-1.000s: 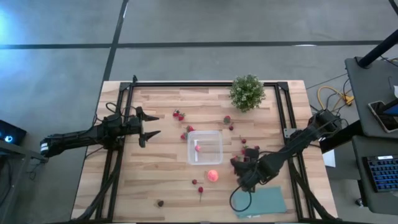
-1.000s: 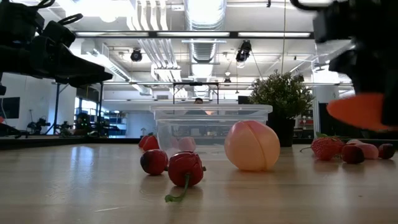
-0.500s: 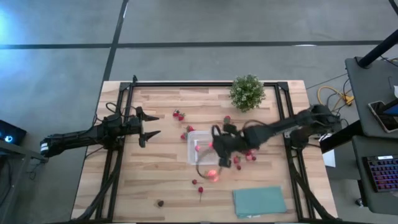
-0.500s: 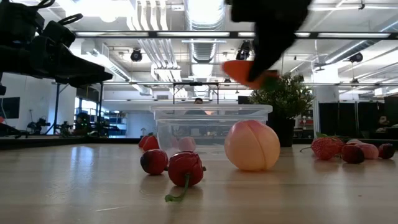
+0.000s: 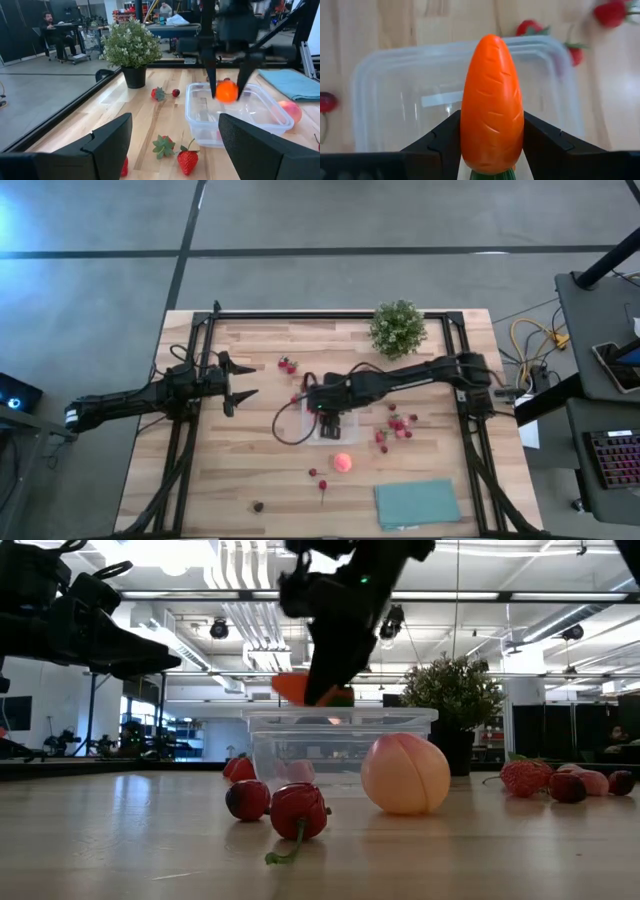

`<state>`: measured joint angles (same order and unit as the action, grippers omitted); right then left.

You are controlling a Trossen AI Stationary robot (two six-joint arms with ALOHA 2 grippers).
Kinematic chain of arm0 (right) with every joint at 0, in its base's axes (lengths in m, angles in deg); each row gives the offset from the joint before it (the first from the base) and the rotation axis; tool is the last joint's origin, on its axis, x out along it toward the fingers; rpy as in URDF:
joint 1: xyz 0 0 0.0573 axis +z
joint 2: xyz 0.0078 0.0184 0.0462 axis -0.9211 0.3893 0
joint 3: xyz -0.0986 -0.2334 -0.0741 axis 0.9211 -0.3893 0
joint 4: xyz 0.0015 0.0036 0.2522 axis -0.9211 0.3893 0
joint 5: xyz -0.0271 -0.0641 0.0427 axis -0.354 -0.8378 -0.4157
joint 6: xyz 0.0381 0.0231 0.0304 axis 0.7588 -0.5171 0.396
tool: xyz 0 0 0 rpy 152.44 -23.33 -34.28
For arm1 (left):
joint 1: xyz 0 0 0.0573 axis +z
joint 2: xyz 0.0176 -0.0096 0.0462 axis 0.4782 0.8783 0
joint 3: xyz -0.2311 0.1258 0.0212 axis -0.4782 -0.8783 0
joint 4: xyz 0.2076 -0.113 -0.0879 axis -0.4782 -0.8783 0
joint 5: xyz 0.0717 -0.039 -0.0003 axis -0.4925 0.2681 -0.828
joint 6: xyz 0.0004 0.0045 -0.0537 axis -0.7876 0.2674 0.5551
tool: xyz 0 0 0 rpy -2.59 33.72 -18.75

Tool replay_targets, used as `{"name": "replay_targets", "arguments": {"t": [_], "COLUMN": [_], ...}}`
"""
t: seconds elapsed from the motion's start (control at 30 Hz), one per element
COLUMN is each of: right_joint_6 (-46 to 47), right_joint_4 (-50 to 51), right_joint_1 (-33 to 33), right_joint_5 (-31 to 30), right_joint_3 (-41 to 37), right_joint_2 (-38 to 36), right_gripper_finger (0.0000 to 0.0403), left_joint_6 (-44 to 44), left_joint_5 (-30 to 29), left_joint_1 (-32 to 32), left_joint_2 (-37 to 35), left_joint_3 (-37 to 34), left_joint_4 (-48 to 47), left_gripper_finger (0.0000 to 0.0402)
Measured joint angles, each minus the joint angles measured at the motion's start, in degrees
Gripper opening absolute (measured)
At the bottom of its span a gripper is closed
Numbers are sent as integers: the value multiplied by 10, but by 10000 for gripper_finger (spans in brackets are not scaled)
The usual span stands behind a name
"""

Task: Pick and placing Produce into tupperware
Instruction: Put the carrot into the transparent bin

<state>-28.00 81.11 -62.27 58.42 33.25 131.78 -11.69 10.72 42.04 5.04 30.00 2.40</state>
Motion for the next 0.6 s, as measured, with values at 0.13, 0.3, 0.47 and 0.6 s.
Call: {"name": "replay_targets", "arguments": {"t": [0.13, 0.3, 0.47, 0.6], "right_joint_6": [-8, -16, -6, 15], "right_joint_4": [57, 70, 77, 88], "right_joint_1": [-6, -12, -18, -20], "right_joint_5": [-12, -88, -88, -87], "right_joint_3": [53, 75, 88, 108], "right_joint_2": [48, 62, 59, 57], "right_gripper_finger": [173, 174, 178, 204], "left_joint_6": [0, 0, 0, 0], "left_joint_5": [0, 0, 0, 0], "left_joint_1": [0, 0, 0, 0], "left_joint_2": [1, 1, 1, 1], "left_joint_3": [0, 0, 0, 0], "left_joint_4": [1, 1, 0, 1], "left_gripper_finger": [283, 283, 283, 283]}}
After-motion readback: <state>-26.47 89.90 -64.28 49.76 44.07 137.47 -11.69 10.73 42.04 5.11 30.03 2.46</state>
